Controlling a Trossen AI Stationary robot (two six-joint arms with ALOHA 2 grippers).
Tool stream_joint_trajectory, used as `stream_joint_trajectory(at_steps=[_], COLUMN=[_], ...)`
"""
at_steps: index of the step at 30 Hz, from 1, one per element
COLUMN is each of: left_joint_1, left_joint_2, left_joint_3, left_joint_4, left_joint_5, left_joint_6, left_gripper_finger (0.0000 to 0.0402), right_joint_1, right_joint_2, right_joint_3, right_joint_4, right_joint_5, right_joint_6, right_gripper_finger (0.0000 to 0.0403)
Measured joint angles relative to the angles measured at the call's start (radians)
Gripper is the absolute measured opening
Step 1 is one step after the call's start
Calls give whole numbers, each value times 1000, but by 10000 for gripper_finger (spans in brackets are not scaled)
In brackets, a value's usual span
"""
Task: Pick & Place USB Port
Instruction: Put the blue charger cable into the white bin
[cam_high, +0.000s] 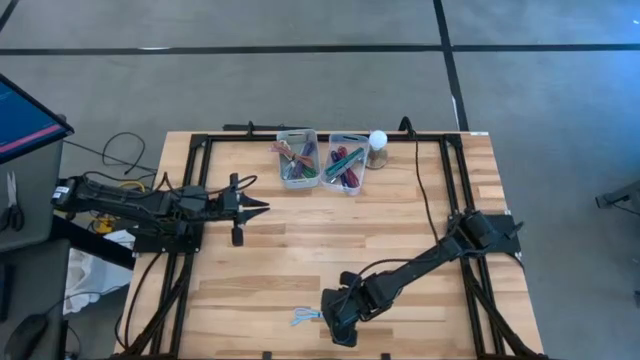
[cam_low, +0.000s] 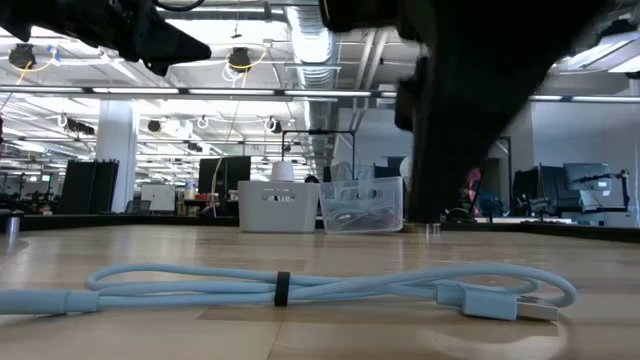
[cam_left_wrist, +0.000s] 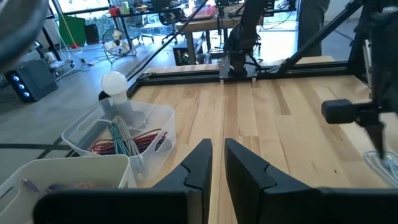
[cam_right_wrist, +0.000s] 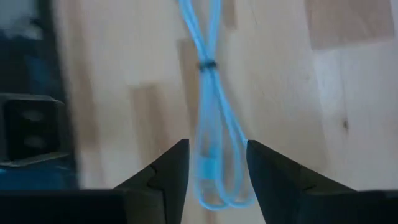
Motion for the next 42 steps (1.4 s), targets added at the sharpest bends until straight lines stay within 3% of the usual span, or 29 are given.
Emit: stream_joint_trajectory(at_steps=[25, 28, 34, 42], left_joint_1=[0, 0, 0, 0], left_joint_2=[0, 0, 0, 0], left_joint_3=[0, 0, 0, 0], left_joint_4=[-1, -1, -1, -1], left_joint_5=[0, 0, 0, 0], left_joint_6=[0, 0, 0, 0], left_gripper_finger=[44, 44, 44, 44], right_joint_1=[6, 6, 6, 11], right_joint_2=[27, 27, 25, 19], right_joint_3=[-58, -58, -58, -60], right_joint_4=[28, 28, 27, 41], right_joint_5=[-1, -2, -2, 1], right_joint_6=[13, 14, 9, -6], right_gripper_finger=[125, 106, 12, 3])
